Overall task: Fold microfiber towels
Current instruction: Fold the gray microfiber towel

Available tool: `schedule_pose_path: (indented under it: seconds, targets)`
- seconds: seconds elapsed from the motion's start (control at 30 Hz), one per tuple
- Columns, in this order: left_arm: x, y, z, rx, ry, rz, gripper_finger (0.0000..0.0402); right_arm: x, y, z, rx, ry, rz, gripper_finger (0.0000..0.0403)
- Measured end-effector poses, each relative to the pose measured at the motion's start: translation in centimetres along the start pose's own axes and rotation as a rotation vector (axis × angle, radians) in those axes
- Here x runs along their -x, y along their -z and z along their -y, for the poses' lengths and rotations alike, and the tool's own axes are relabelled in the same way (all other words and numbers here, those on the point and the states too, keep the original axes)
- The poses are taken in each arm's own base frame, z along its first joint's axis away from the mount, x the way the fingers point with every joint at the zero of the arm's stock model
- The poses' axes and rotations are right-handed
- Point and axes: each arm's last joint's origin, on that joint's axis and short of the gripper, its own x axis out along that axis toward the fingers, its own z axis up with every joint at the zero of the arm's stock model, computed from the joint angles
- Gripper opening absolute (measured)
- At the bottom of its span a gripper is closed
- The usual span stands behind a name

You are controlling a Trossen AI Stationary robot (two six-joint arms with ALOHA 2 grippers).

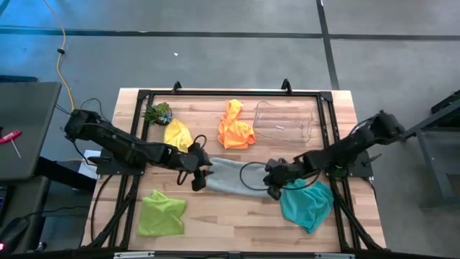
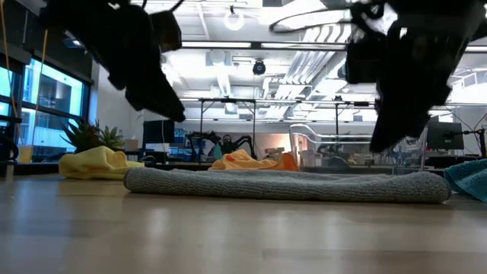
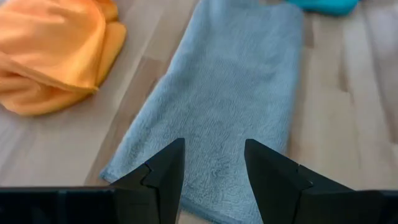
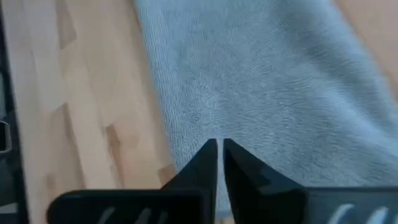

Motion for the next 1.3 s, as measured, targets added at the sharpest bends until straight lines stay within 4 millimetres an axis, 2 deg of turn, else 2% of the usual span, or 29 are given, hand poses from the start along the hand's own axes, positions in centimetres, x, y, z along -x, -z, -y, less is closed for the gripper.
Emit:
schedule_pose_path:
  seconds: [0.1, 0.23, 0.43, 0.6, 0.83, 1.07, 1.13, 1.2, 1.3]
  targets:
    - [-1.1, 0.5, -0.3, -0.001, -0.030, -0.033, 0.0159, -1.6, 0.3, 0.2, -0.029, 0.021, -0.017, 0.0025]
    - [-2.6, 0.8, -1.0, 0.005, -0.049, -0.062, 0.0159, -2.9, 0.8, 0.3, -0.037, 0.035, -0.043, 0.0004]
    - [-4.8, 1.4, -1.5, -0.072, -0.013, -0.100, 0.0159, -3.4, 1.9, -0.2, -0.039, 0.028, -0.085, 0.0001]
    - [-5.5, 1.8, -2.4, -0.081, -0.044, -0.136, 0.0159, -3.1, 2.8, -0.9, -0.022, 0.015, -0.117, 0.0001]
    - [-5.3, 1.9, -3.1, -0.072, -0.061, -0.176, 0.0159, -3.0, 3.1, -1.0, -0.001, 0.024, -0.134, 0.0000]
    - [-1.7, -1.3, -3.2, -0.054, 0.011, -0.002, 0.0158, -3.1, 3.0, -0.9, 0.011, 0.021, -0.138, 0.0000]
    - [-1.5, -1.4, -3.3, -0.106, 0.035, -0.002, 0.0149, -3.1, 3.0, -0.9, 0.013, 0.017, -0.137, 0.0000]
    - [-1.8, -1.2, -3.3, -0.154, 0.067, -0.020, 0.0124, -3.1, 3.0, -0.9, 0.027, 0.014, -0.138, 0.0000]
    - [-3.2, -0.6, -3.0, -0.165, 0.120, -0.047, 0.0051, -3.1, 3.0, -0.9, 0.030, 0.012, -0.140, 0.0000]
